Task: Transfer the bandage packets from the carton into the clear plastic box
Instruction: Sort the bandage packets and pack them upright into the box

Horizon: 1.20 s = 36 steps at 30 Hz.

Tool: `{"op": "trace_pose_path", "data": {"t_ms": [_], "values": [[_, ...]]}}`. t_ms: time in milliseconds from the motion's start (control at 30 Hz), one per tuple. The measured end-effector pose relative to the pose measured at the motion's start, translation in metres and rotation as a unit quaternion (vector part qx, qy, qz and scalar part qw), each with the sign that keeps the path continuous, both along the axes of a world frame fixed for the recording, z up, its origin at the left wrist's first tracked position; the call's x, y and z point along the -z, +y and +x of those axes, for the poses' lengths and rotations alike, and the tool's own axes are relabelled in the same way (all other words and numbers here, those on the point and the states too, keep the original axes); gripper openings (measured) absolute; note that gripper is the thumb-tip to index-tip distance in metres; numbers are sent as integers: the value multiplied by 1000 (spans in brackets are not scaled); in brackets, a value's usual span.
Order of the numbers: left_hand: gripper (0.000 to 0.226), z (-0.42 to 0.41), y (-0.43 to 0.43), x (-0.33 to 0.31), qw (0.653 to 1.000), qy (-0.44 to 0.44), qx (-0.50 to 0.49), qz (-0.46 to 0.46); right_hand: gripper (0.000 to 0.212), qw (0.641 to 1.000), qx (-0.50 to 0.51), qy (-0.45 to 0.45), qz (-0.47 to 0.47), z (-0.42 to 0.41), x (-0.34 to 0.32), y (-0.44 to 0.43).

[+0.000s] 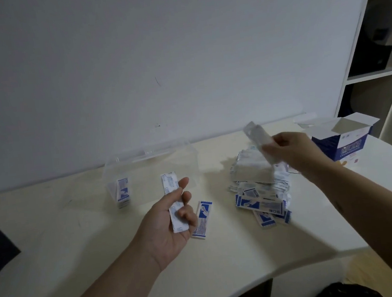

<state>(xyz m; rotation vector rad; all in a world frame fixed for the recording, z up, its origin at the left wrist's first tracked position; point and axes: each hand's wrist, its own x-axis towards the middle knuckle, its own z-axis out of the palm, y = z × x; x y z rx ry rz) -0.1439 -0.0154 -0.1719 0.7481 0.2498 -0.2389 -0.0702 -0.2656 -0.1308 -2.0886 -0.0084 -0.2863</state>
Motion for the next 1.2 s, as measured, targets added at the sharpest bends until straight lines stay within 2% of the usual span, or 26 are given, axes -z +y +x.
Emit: {"op": "trace_pose_path", "data": {"t_ms": [100, 233, 300, 367, 500, 667, 733, 800, 900, 967, 1033, 1100, 1167, 1200], "values": [[23, 0, -1, 1, 998, -32, 1, 46, 20, 981, -123, 84, 124, -16, 4, 28], [35, -5, -7, -3, 988, -85, 1, 130, 15, 921, -219, 185, 263, -35, 29, 75], [21, -8, -7, -4, 980, -113, -5, 166, 7, 896, -251, 198, 308, -42, 35, 92], [5, -9, -3, -3, 972, -124, -34, 198, 10, 880, -264, 200, 339, -48, 36, 103], [11, -6, 4, -1, 966, -109, -80, 222, 11, 874, -265, 193, 359, -53, 37, 113], [18, -5, 4, 0, 963, -120, -71, 231, 11, 882, -265, 180, 346, -55, 38, 115], [20, -6, 4, -2, 965, -127, -63, 219, 15, 883, -261, 176, 349, -55, 39, 114], [10, -5, 4, -2, 970, -131, -49, 197, 16, 878, -255, 181, 363, -54, 39, 113], [19, -4, 5, -2, 979, -114, -36, 168, 19, 863, -248, 195, 394, -55, 38, 112], [15, -5, 4, -4, 982, -105, -37, 152, 16, 861, -234, 200, 406, -55, 38, 112], [15, -6, 3, -7, 987, -87, -40, 127, 13, 871, -218, 190, 398, -55, 39, 111], [16, -5, 4, -7, 992, -63, -47, 102, 12, 915, -193, 133, 328, -56, 38, 110], [13, -3, 5, -6, 994, -45, -53, 88, 12, 982, -141, -4, 129, -57, 40, 110], [13, -2, 4, -4, 994, -33, -58, 88, 13, 989, -114, -94, 22, -58, 41, 111]]}}
